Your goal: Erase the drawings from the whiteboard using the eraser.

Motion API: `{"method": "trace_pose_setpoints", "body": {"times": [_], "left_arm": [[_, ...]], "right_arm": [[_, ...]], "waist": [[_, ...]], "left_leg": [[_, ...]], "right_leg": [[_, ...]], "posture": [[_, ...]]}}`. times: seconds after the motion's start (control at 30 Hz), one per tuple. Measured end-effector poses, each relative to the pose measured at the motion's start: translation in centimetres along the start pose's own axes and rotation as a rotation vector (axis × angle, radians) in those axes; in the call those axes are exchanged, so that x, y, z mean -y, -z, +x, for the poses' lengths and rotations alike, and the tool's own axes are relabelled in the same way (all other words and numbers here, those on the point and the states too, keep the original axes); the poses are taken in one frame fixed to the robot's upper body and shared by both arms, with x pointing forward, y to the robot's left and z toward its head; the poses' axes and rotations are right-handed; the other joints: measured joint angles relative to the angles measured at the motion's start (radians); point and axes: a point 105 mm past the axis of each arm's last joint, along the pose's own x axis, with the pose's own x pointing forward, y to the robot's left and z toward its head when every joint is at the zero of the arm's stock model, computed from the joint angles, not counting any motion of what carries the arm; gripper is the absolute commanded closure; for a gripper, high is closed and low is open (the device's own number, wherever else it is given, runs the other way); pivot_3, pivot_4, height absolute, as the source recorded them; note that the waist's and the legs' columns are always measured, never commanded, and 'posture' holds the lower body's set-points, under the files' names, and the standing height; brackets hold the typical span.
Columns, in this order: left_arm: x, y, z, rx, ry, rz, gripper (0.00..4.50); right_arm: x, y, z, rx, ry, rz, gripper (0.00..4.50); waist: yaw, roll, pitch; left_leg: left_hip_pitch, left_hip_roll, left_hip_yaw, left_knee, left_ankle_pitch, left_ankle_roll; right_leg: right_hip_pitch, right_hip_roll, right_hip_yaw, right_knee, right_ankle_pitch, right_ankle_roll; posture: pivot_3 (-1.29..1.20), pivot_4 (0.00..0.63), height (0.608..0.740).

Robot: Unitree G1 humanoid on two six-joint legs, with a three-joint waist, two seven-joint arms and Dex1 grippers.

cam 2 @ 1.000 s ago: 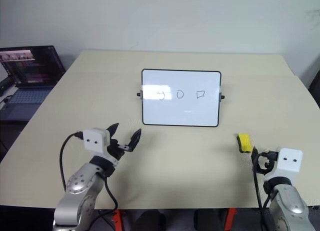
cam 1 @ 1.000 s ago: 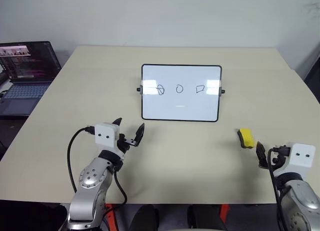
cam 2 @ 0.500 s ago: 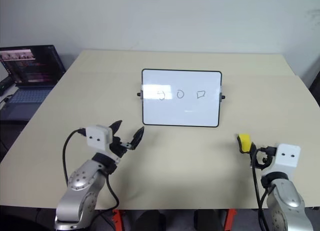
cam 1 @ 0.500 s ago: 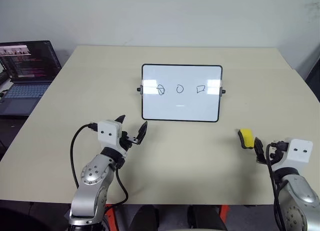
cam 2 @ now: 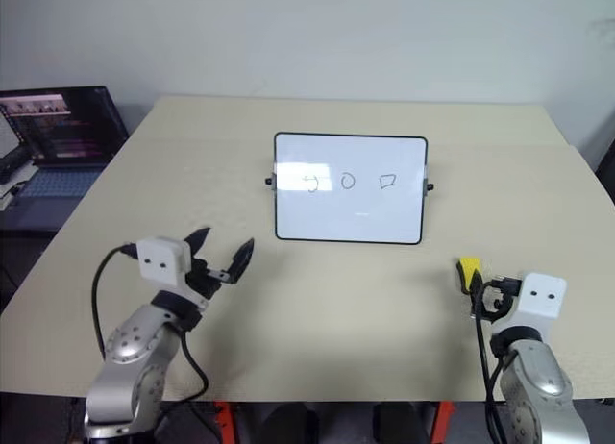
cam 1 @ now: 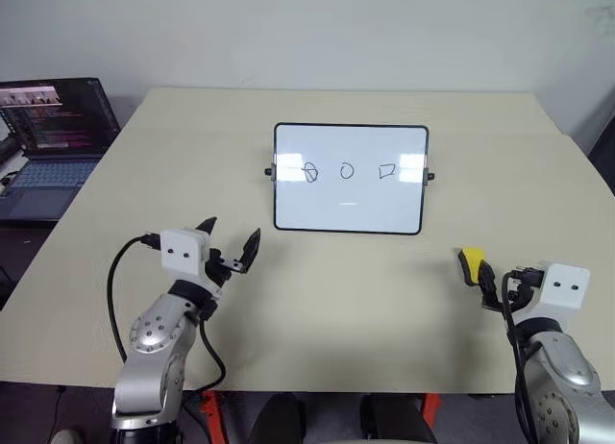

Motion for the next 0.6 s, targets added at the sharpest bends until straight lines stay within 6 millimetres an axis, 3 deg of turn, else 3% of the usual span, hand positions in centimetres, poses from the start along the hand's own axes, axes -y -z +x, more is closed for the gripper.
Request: {"method": "trace_pose_setpoints", "body": {"times": [0.17,0.33,0.6], "left_arm": [[-0.4,-0.6,0.4,-0.009,0.088,-0.012,0.0],[0.3,-1.7,0.3,-0.055,0.303,-0.074,0.0],[0.0,-6.6,0.4,-0.068,0.56,-0.014,0.0]], "right_arm": [[0.1,-0.2,-0.1,-0.013,-0.008,-0.028,0.04],[-0.1,-0.6,0.2,-0.024,-0.023,-0.05,0.04],[-1.7,-2.5,1.4,0.012,-0.121,-0.051,0.04]], "waist": [[-0.001,0.0,0.0],[-0.004,0.0,0.0],[-0.009,0.0,0.0]], "left_leg": [[0.0,0.0,0.0,0.0,0.0,0.0],[0.0,0.0,0.0,0.0,0.0,0.0],[0.0,0.0,0.0,0.0,0.0,0.0]], "right_leg": [[0.0,0.0,0.0,0.0,0.0,0.0],[0.0,0.0,0.0,0.0,0.0,0.0],[-0.001,0.001,0.0,0.0,0.0,0.0]], "posture": [[0.0,0.15,0.74],[0.0,0.15,0.74],[0.0,0.15,0.74]]}}
